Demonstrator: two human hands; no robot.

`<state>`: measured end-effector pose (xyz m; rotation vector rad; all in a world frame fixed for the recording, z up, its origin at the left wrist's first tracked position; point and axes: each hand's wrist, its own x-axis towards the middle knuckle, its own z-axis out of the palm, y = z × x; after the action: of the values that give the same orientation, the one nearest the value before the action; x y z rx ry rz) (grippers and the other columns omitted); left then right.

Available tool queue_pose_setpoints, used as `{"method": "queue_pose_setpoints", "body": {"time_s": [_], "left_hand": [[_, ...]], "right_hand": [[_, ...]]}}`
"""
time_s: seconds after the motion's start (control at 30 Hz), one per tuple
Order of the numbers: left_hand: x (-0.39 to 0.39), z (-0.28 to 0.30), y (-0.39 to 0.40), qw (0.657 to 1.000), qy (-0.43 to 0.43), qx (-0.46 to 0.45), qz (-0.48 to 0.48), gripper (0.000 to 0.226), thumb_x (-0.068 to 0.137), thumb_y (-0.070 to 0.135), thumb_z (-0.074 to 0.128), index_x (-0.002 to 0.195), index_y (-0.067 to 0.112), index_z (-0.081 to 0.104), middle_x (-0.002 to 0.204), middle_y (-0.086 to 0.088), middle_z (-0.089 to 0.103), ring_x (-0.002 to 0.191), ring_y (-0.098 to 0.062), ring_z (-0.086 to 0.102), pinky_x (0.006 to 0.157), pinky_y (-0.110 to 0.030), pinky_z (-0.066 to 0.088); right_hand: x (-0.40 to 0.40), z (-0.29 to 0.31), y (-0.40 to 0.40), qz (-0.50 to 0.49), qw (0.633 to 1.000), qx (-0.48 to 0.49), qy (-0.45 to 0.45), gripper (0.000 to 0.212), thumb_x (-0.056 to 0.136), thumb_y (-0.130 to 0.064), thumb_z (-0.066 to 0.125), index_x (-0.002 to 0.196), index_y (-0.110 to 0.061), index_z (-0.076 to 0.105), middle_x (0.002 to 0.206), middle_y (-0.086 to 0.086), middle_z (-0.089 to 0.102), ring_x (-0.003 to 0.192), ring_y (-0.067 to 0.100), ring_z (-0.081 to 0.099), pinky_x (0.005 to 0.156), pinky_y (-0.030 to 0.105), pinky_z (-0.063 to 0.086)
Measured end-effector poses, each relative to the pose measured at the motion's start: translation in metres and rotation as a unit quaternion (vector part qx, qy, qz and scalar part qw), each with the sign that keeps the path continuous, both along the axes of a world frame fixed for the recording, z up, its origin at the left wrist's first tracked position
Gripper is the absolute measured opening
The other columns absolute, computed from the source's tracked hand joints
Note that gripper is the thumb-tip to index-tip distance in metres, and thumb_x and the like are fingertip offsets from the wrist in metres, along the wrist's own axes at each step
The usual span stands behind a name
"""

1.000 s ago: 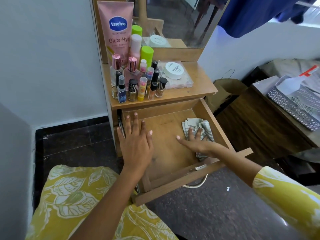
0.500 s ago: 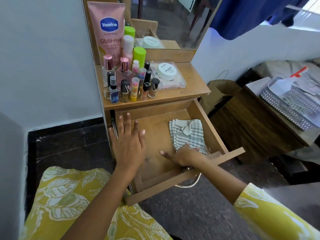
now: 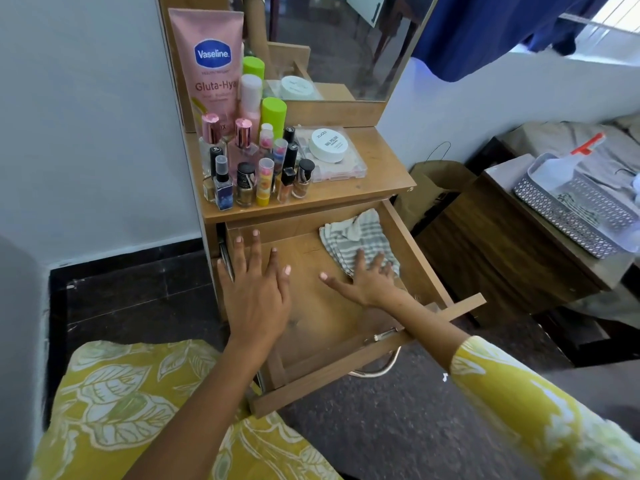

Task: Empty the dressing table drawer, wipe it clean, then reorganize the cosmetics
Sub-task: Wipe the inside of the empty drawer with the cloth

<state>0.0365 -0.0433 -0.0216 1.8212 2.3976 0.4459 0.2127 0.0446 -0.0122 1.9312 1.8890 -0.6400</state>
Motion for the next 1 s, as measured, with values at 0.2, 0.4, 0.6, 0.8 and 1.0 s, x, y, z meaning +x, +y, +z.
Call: {"method": "queue_pose_setpoints", "body": {"time_s": [0.2,0.4,0.6,0.8,1.0], "left_hand": [[-0.003,0.0,0.002,1.0,-0.003,-0.003,0.01,0.06,0.095,0.046,0.007,0.142,0.024,0.036,0.157,-0.004,0.003,0.144,-0.025,-0.004,0.113,-0.049,-0.002],[-0.003,0.002,0.002,1.0,-0.006,0.0,0.012,0.057,0.097,0.044,0.01,0.139,0.023,0.041,0.157,-0.004,0.004,0.144,-0.026,-0.003,0.113,-0.049,-0.001],[-0.004,0.002,0.003,1.0,-0.004,0.002,0.015,0.052,0.098,0.043,0.016,0.136,0.024,0.047,0.157,-0.005,0.007,0.144,-0.027,0.0,0.114,-0.052,0.003],[-0.002,0.002,0.002,1.0,-0.006,0.003,0.015,0.052,0.098,0.043,0.016,0.135,0.025,0.047,0.157,-0.005,0.006,0.144,-0.027,-0.001,0.114,-0.052,0.001],[-0.002,0.005,0.003,1.0,-0.003,-0.012,0.015,0.064,0.093,0.048,0.002,0.137,0.027,0.045,0.157,-0.003,0.002,0.144,-0.026,-0.004,0.114,-0.051,0.0]], "right_hand": [[-0.017,0.0,0.006,-0.009,0.997,0.004,-0.081,0.126,0.056,-0.098,0.02,0.147,-0.023,-0.022,0.153,0.03,-0.014,0.139,0.055,-0.003,0.112,0.063,0.002],[0.0,-0.004,-0.016,-0.104,0.984,-0.11,-0.091,0.139,0.049,-0.097,0.039,0.138,-0.022,-0.038,0.152,0.03,-0.02,0.14,0.052,-0.007,0.115,0.06,0.007],[-0.018,-0.002,-0.027,-0.062,0.988,-0.136,-0.047,0.129,0.055,-0.096,0.033,0.137,-0.027,-0.038,0.152,0.029,-0.021,0.14,0.053,-0.007,0.116,0.059,0.004],[-0.021,-0.01,-0.024,-0.061,0.989,-0.135,0.006,0.123,0.052,-0.098,0.022,0.136,-0.031,-0.038,0.148,0.025,-0.033,0.136,0.054,-0.022,0.113,0.065,-0.003],[-0.005,-0.006,0.013,-0.004,0.996,-0.049,-0.073,0.087,0.083,-0.078,0.016,0.144,-0.032,-0.025,0.152,0.023,-0.025,0.14,0.053,-0.002,0.112,0.065,-0.001]]}}
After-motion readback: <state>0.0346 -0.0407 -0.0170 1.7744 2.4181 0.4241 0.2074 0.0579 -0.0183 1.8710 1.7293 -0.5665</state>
